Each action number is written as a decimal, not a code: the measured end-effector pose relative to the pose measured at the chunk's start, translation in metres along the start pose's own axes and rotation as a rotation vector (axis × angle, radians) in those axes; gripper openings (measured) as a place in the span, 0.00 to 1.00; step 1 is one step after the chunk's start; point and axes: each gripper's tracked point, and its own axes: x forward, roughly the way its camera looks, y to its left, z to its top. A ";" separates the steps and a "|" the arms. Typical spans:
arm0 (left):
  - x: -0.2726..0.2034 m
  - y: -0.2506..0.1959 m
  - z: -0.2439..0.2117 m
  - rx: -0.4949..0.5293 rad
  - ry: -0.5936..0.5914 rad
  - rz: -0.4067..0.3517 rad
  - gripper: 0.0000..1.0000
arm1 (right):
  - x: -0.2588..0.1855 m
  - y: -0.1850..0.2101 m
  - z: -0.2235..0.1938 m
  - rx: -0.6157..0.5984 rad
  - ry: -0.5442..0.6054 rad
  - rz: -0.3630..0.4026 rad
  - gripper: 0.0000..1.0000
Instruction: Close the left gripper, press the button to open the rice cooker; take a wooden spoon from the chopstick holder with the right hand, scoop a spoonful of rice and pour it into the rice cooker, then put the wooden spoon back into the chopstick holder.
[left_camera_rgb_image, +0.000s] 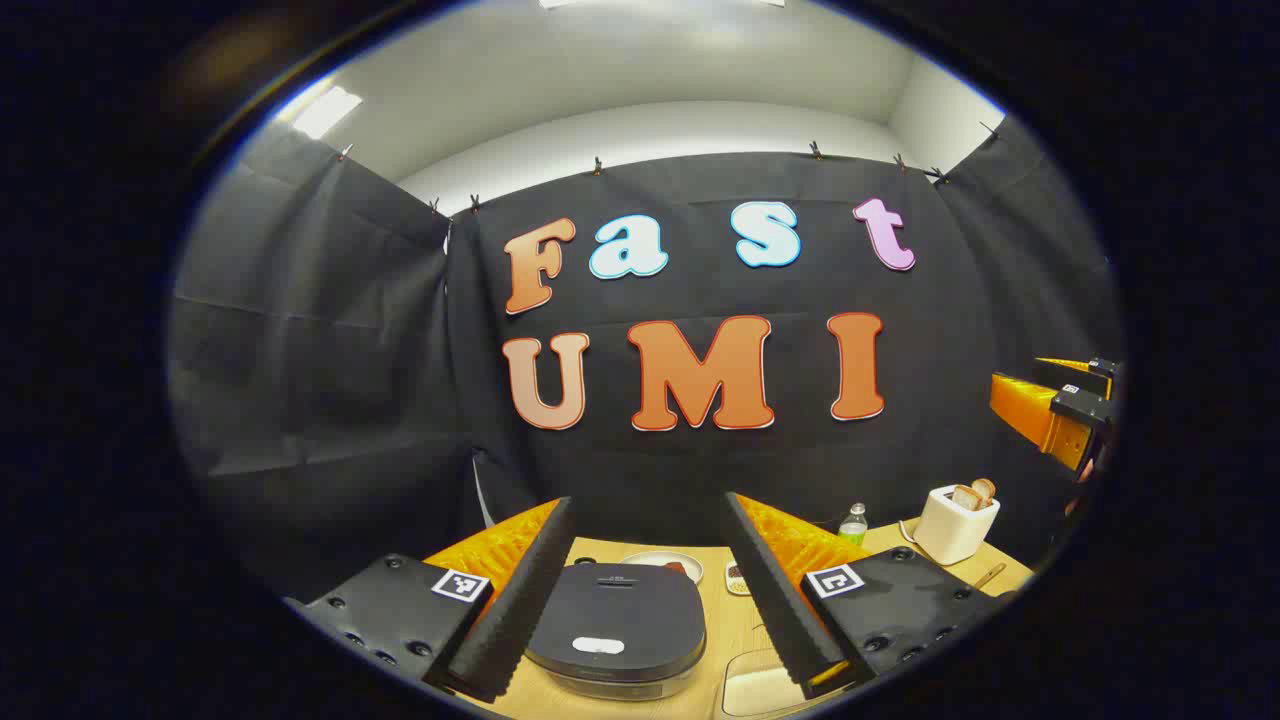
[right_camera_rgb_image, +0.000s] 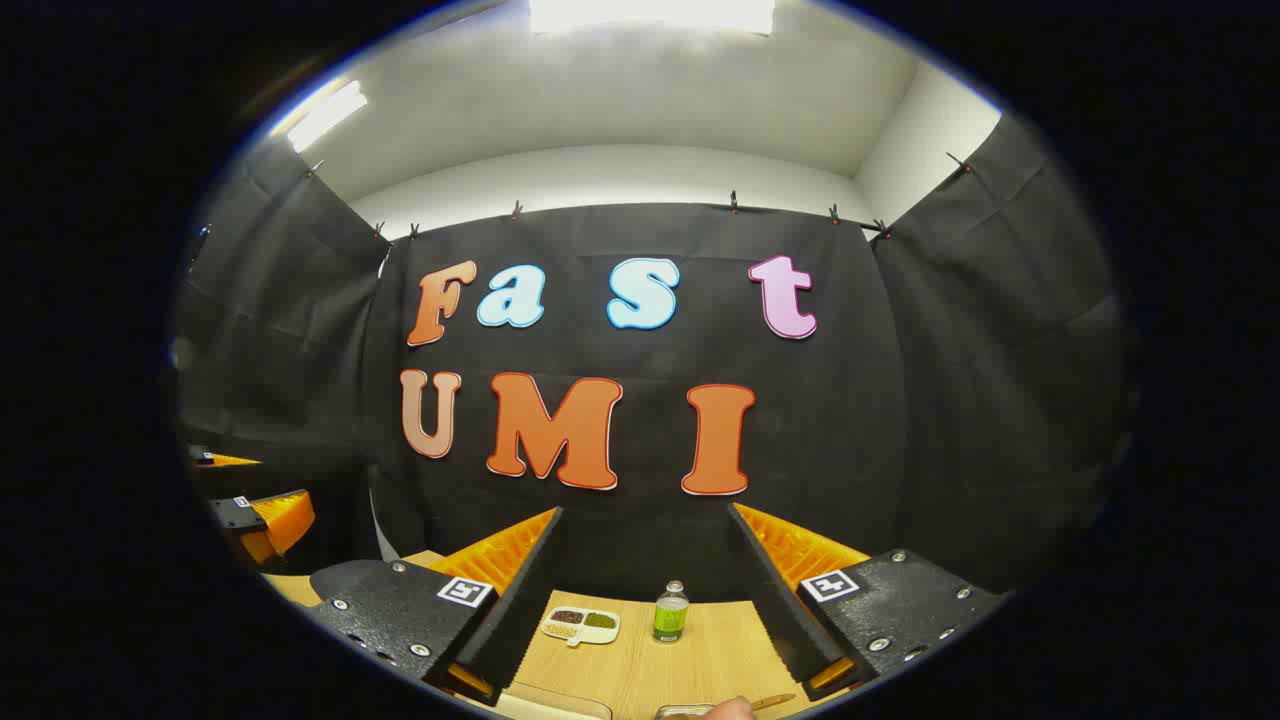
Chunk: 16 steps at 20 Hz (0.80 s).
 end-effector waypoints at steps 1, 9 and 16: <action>0.000 -0.004 0.000 0.005 0.002 -0.005 1.00 | 0.000 -0.001 -0.001 0.003 0.000 0.003 0.96; 0.002 -0.011 -0.001 0.005 0.015 -0.037 0.98 | -0.001 0.007 -0.001 0.021 -0.013 0.023 0.96; 0.002 -0.013 0.007 0.013 -0.011 -0.051 1.00 | -0.001 0.007 -0.001 0.030 -0.021 0.020 0.96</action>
